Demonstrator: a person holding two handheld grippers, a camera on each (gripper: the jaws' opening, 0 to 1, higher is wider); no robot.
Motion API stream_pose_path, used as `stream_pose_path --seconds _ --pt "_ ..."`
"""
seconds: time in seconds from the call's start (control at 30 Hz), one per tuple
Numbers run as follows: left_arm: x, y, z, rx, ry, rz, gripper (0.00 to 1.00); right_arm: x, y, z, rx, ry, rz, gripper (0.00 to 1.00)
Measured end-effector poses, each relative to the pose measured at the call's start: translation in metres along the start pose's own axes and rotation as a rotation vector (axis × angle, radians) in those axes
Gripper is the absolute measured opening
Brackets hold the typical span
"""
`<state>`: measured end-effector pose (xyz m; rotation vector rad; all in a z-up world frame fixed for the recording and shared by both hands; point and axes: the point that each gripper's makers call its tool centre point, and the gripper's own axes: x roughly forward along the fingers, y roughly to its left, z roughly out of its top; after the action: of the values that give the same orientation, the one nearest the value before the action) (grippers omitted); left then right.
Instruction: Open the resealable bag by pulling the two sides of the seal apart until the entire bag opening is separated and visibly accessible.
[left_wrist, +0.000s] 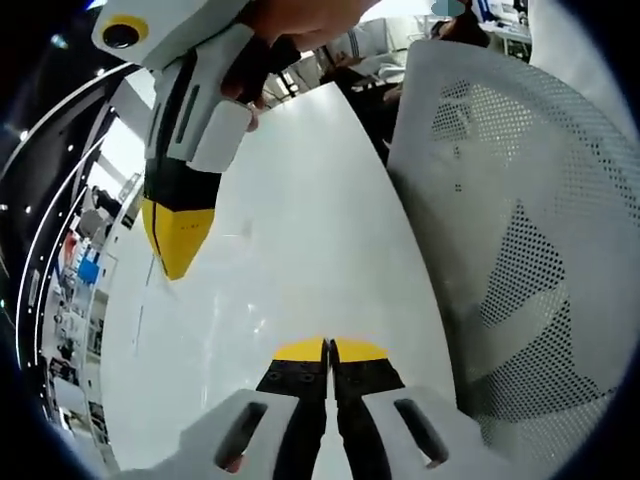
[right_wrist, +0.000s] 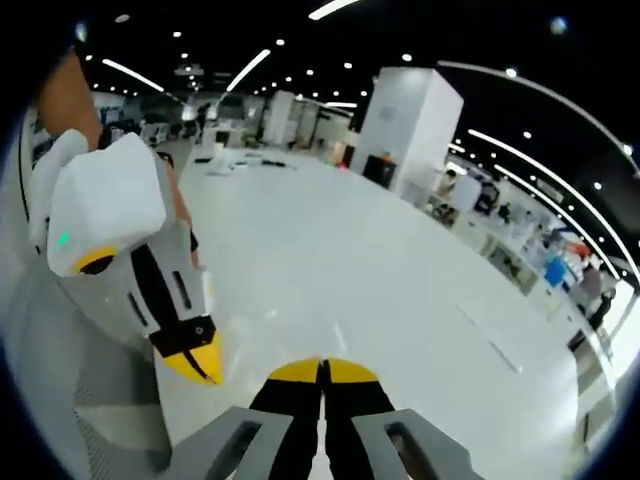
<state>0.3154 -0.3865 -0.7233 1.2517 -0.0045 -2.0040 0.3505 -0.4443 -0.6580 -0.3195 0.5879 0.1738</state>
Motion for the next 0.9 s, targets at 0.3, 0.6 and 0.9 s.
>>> stream_pose_path --seconds 0.3,0.6,0.9 --pt "-0.004 0.015 0.0 0.023 -0.007 0.054 0.05 0.007 0.004 -0.007 -0.012 0.028 0.015 0.0" --pt "-0.013 0.027 0.004 -0.07 -0.045 0.102 0.19 0.012 -0.001 -0.013 -0.024 0.047 0.011 0.0" --pt "-0.02 0.029 0.004 -0.12 -0.07 0.111 0.23 0.015 -0.002 -0.018 -0.035 0.056 0.009 0.0"
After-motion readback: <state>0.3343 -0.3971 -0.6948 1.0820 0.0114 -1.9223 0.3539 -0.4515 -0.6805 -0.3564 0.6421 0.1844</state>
